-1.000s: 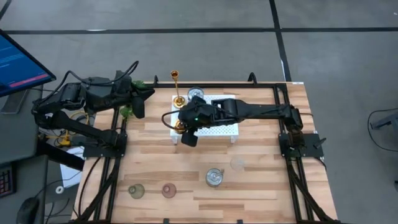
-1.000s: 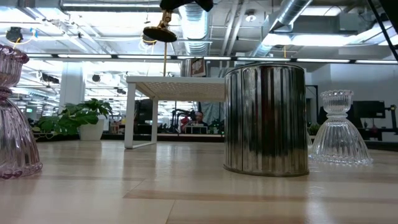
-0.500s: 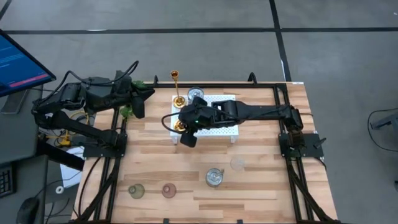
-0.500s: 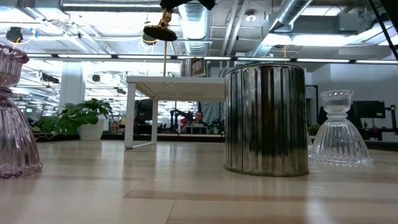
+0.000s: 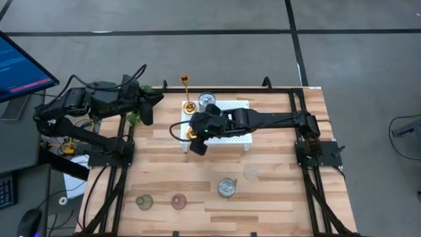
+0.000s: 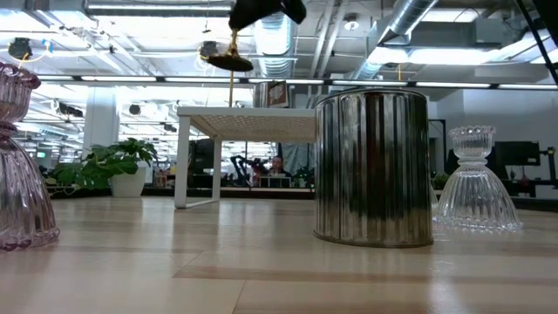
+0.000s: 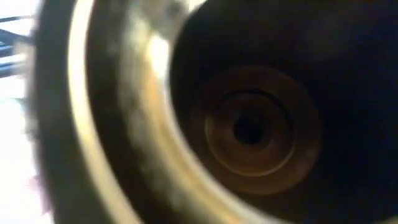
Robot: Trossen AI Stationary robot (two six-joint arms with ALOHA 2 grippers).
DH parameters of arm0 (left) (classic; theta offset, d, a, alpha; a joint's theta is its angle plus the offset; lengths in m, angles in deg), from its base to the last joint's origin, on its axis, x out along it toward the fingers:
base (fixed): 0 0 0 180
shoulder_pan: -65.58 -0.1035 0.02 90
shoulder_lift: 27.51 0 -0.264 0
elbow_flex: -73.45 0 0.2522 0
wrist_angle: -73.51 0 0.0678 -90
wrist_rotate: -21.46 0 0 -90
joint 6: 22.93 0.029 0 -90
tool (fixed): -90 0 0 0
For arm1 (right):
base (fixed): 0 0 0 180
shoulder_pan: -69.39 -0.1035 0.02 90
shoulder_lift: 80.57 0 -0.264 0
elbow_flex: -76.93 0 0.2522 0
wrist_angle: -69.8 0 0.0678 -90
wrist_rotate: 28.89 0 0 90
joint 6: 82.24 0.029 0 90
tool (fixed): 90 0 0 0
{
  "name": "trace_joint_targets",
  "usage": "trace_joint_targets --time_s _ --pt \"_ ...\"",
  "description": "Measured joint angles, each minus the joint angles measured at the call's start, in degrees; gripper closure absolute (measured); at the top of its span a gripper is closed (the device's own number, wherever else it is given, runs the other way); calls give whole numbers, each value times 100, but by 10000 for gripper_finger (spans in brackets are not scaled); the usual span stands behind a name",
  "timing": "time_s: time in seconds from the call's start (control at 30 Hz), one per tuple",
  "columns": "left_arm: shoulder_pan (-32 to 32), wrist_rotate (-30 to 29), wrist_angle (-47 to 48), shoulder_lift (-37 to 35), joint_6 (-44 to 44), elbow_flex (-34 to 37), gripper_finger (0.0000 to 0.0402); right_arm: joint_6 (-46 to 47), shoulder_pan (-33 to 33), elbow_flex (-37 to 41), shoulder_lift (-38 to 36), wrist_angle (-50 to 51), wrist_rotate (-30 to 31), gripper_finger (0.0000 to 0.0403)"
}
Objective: Pick & Place candle stick holders
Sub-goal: Put the gold candle holder on the shelf
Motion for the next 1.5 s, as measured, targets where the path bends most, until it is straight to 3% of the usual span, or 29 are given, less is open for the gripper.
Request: trace_joint_targets --time_s 0.43,0.93,1.5 --pt "-2 0 0 0 -39 0 364 -182 143 11 -9 -63 126 403" --pt "-2 0 -2 0 -42 0 364 -212 139 758 -2 -701 73 403" --pt "-1 0 -39 0 -42 0 364 -306 257 772 -2 -702 -75 403"
